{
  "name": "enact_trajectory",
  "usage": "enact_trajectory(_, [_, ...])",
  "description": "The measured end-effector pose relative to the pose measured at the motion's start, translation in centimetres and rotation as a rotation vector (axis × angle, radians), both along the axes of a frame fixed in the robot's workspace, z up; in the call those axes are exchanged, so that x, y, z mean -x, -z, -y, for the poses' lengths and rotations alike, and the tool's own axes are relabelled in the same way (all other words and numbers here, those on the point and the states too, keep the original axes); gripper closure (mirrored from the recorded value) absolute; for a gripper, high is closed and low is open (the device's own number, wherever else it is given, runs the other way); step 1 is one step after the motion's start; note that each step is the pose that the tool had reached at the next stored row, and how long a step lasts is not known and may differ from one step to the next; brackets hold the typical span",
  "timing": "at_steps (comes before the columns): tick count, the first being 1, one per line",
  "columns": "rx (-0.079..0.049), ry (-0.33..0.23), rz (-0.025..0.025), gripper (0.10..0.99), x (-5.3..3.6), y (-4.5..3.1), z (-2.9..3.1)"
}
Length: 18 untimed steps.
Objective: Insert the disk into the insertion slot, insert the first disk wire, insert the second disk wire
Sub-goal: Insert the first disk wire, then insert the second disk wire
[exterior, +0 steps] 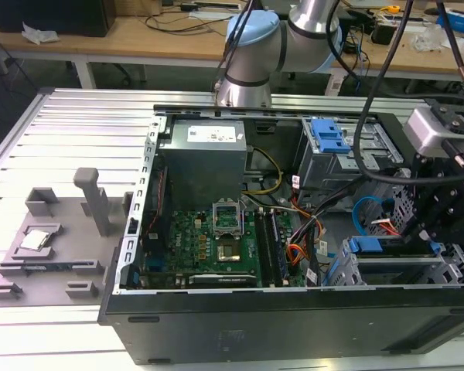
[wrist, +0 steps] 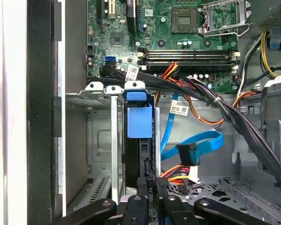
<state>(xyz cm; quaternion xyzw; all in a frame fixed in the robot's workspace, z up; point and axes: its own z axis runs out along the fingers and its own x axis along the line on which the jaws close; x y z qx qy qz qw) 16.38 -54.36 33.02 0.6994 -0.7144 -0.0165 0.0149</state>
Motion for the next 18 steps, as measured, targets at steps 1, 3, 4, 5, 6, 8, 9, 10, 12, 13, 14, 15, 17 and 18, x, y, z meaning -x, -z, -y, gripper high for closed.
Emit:
enact_trajectory(1, [0.0,0.0,-0.0001,0.89,0.0,0.01,0.0])
enact_trajectory(3, [0.001,0.0,-0.0001,0.827,0.0,-1.94,-0.02])
enact_trajectory(4, [0.001,0.0,0.0,0.827,0.0,-2.59,-0.08])
enact_trajectory(5, [0.001,0.0,0.0001,0.91,0.0,-3.29,-0.13])
enact_trajectory(6, [0.001,0.0,0.0001,0.98,0.0,-4.39,-0.14])
enact_trajectory(8, [0.001,0.0,0.0002,0.98,0.0,-5.04,-0.14])
enact_trajectory(9, [0.001,0.0,0.0002,0.98,0.0,-5.04,-0.14])
enact_trajectory(10, [0.001,0.0,0.0002,0.98,0.0,-5.04,-0.14])
enact_trajectory(12, [0.001,0.0,0.0002,0.98,0.0,-5.07,-0.14])
enact_trajectory(13, [0.001,0.0,0.0002,0.98,0.0,-5.07,-0.14])
enact_trajectory(14, [0.001,0.0,0.0002,0.98,0.0,-5.07,-0.14])
enact_trajectory(15, [0.001,0.0,0.0002,0.98,0.0,-5.07,-0.14])
enact_trajectory(17, [0.001,0.0,0.0002,0.918,0.0,-5.09,-0.14])
enact_trajectory(18, [0.001,0.0,0.0002,0.788,0.0,-5.1,-0.14])
